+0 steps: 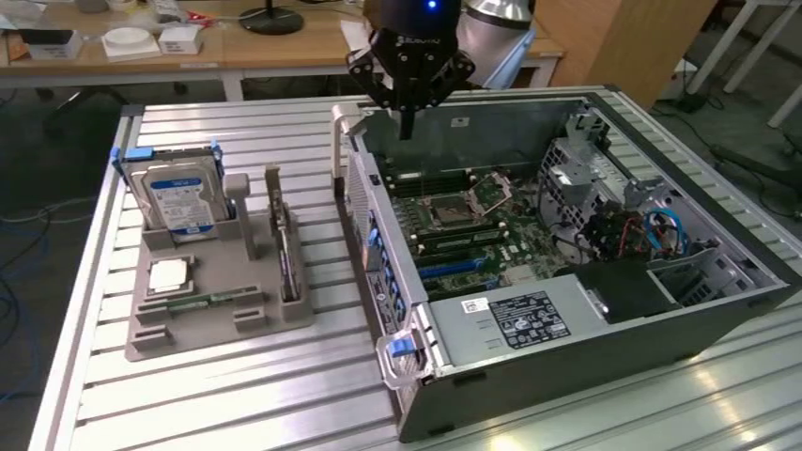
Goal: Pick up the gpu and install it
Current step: 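Reach for the gpu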
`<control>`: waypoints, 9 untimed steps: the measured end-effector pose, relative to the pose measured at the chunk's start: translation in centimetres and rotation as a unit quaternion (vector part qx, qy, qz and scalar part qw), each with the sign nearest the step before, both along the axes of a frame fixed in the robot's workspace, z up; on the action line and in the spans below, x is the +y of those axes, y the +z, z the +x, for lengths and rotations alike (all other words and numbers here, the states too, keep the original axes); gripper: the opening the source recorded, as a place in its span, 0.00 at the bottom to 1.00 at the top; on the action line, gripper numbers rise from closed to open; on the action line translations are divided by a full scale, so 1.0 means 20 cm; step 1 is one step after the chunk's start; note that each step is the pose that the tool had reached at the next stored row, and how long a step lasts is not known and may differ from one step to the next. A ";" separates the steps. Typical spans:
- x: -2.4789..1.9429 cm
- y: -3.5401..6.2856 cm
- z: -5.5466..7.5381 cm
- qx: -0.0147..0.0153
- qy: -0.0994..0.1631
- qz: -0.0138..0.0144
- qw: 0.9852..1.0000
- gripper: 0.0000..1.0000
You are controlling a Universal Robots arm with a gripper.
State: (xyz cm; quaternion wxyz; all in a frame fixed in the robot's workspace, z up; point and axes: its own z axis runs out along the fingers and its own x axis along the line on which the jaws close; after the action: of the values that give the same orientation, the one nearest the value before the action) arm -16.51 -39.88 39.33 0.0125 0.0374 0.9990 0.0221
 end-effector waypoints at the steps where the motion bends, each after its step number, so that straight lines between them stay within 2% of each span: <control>1: 0.000 0.000 -0.01 0.000 0.000 0.000 1.000 0.10; 9: 0.000 0.000 -0.13 0.000 0.000 0.000 1.000 0.10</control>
State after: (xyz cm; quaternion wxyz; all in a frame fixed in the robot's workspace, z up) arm -19.16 -39.89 39.33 0.0125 0.0374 0.9990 0.0221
